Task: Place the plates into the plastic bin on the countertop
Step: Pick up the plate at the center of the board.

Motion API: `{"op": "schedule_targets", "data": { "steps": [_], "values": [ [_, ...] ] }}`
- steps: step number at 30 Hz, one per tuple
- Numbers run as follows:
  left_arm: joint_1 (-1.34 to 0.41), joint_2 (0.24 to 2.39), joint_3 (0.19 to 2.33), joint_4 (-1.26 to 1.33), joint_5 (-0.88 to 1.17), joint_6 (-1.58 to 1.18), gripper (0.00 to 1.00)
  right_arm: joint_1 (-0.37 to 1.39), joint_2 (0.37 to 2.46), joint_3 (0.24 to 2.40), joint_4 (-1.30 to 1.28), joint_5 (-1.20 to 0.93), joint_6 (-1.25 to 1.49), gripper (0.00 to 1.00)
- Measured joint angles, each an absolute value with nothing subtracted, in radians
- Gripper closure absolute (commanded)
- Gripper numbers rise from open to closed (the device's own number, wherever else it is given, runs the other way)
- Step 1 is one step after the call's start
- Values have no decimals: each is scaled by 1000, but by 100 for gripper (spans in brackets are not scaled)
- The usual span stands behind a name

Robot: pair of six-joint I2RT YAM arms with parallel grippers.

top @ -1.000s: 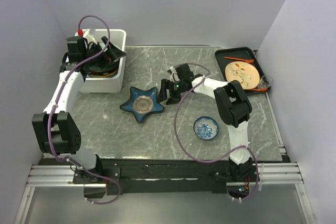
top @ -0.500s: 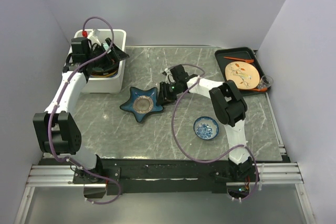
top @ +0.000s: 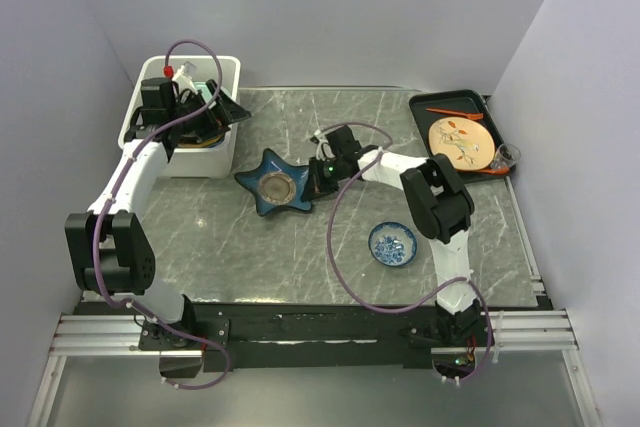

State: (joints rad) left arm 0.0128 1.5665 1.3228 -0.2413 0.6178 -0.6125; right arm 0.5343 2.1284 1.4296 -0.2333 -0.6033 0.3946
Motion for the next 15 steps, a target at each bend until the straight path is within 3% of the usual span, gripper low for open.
{"op": "schedule_targets", "data": {
  "steps": [15],
  "values": [
    [-30,1609,1312,-253,641,-582,4,450,1991,1345,-331,-455,394,100]
  ]
}}
